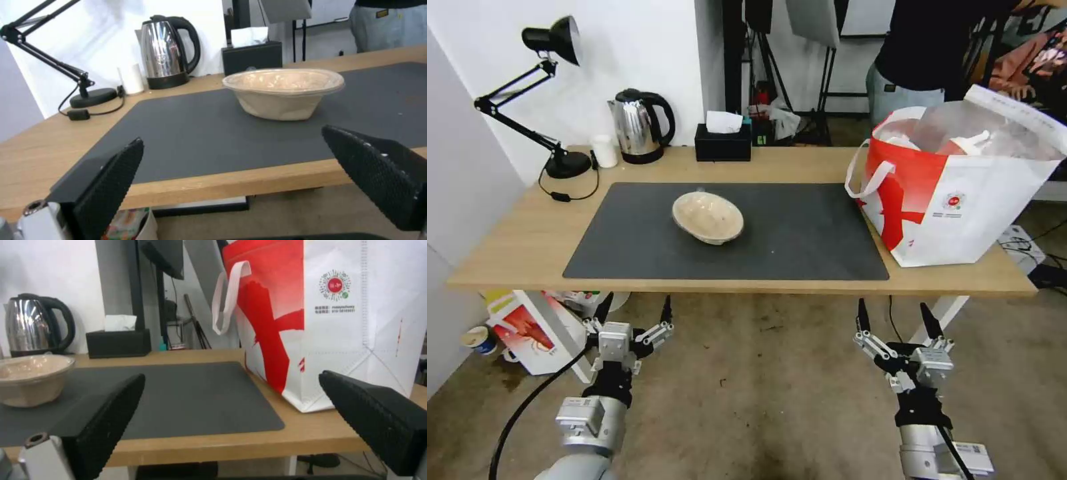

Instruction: Pick up the trash from the table and place it into the takeout bag.

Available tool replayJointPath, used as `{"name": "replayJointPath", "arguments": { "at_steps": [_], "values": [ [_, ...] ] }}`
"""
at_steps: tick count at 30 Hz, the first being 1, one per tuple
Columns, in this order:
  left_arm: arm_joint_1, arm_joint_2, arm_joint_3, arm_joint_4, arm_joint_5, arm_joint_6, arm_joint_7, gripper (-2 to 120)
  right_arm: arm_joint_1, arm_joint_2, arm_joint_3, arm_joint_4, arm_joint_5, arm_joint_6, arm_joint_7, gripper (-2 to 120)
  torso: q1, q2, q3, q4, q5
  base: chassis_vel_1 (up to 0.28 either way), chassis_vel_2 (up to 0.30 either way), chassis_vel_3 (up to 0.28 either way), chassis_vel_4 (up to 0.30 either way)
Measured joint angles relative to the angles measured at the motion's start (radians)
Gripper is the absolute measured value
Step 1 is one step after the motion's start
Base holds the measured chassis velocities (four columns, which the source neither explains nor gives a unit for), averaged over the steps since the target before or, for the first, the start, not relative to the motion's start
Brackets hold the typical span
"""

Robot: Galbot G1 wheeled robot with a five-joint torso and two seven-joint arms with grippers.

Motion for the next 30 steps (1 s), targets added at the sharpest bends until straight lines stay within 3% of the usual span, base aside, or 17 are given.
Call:
{"name": "replayJointPath", "arguments": {
  "at_steps": [30],
  "values": [
    [0.000, 0.000, 0.000, 0.000, 0.000, 0.000, 0.000, 100, 0.010, 0.007, -0.002, -0.043, 0.010, 0.023, -0.007, 100, 0.000, 0.000, 0.000, 0.0000, 0.0000, 0.000, 0.000, 0.000, 0.000]
  ]
}}
